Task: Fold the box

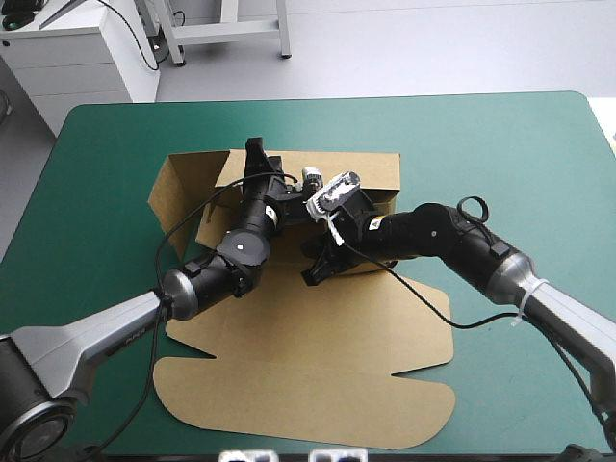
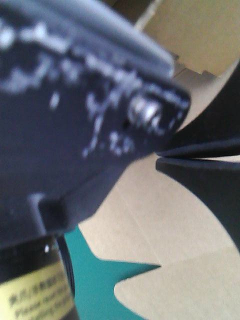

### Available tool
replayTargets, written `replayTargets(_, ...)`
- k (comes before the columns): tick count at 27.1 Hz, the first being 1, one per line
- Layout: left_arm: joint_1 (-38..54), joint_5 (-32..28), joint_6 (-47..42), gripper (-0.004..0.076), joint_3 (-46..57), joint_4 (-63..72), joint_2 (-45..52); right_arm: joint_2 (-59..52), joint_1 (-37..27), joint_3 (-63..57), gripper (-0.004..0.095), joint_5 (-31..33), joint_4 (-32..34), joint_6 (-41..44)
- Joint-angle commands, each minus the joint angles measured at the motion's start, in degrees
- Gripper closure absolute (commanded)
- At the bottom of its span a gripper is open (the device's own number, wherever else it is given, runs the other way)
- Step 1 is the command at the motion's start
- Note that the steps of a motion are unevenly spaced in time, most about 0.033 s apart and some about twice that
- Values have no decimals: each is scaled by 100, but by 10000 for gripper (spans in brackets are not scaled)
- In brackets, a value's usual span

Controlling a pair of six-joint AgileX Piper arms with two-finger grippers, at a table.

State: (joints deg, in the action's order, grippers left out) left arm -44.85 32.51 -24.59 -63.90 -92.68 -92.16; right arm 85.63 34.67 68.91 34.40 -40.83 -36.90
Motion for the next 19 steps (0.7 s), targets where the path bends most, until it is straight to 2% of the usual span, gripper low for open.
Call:
replayTargets(1, -56, 134, -51, 731, -202, -160, 230, -211, -18, 139, 920, -426, 1219, 1070)
replayTargets(5, -56, 150, -51, 731, -202, -160, 230, -211, -18, 91, 920, -439, 3441, 2924)
replayTargets(7, -56, 150, -51, 731, -202, -160, 230, -211, -18, 91, 920, -291, 4309, 3830)
replayTargets(8, -56, 150, -51, 731, -202, -160, 230, -248, -18, 91, 920, -104, 5148, 4532)
replayTargets(13, -56, 268, -51, 731, -202, -114, 230, -452, -55, 91, 926, 731, 7088, 5945)
replayTargets(15, -56, 256, -22, 731, -202, -114, 230, -568, -145, 91, 926, 968, 7383, 6058)
replayTargets(19, -56, 248, 15, 731, -202, 71, 230, -1122, -653, 91, 926, 1050, 7206, 5766)
